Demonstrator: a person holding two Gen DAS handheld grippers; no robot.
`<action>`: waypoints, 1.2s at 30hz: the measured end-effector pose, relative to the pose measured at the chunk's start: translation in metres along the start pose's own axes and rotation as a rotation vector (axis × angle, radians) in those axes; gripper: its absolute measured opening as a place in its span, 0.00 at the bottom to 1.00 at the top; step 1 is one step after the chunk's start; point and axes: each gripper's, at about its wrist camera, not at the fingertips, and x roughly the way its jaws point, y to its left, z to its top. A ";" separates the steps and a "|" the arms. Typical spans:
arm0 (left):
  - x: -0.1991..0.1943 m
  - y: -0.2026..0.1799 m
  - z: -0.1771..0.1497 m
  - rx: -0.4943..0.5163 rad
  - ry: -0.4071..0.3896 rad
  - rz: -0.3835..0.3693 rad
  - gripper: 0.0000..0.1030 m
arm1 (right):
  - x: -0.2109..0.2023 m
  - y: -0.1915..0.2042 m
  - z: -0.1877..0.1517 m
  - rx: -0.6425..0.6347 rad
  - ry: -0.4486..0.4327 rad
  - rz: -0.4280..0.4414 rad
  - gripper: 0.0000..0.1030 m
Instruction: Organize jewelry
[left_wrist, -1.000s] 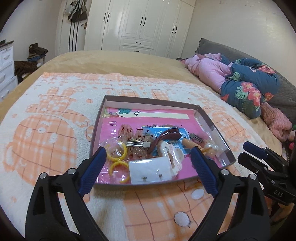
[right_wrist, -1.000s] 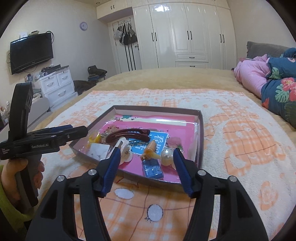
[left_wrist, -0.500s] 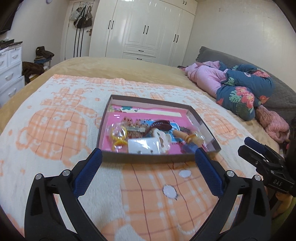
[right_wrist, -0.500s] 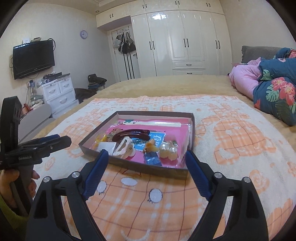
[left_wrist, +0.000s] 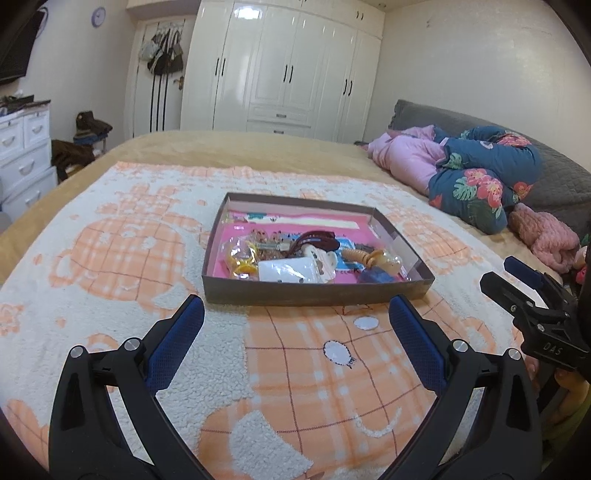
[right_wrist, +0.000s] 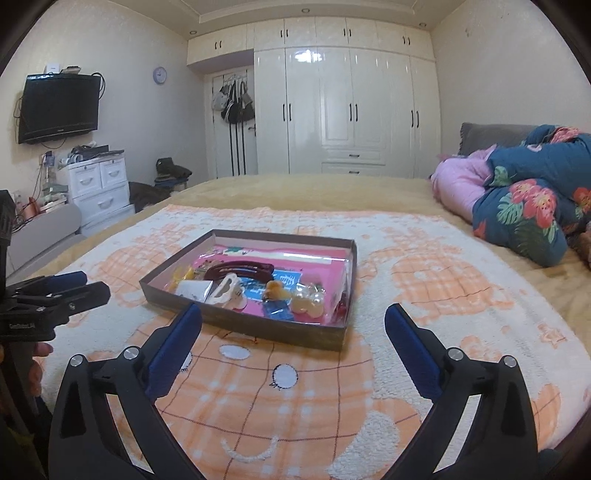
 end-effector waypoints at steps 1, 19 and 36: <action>-0.002 0.000 -0.001 -0.001 -0.008 0.002 0.89 | -0.001 0.000 -0.001 0.000 -0.006 -0.004 0.94; -0.019 0.001 -0.011 -0.002 -0.109 0.053 0.89 | -0.036 0.004 -0.010 -0.020 -0.199 -0.050 0.94; -0.023 -0.009 -0.014 0.040 -0.163 0.048 0.89 | -0.036 0.010 -0.017 -0.020 -0.192 -0.047 0.94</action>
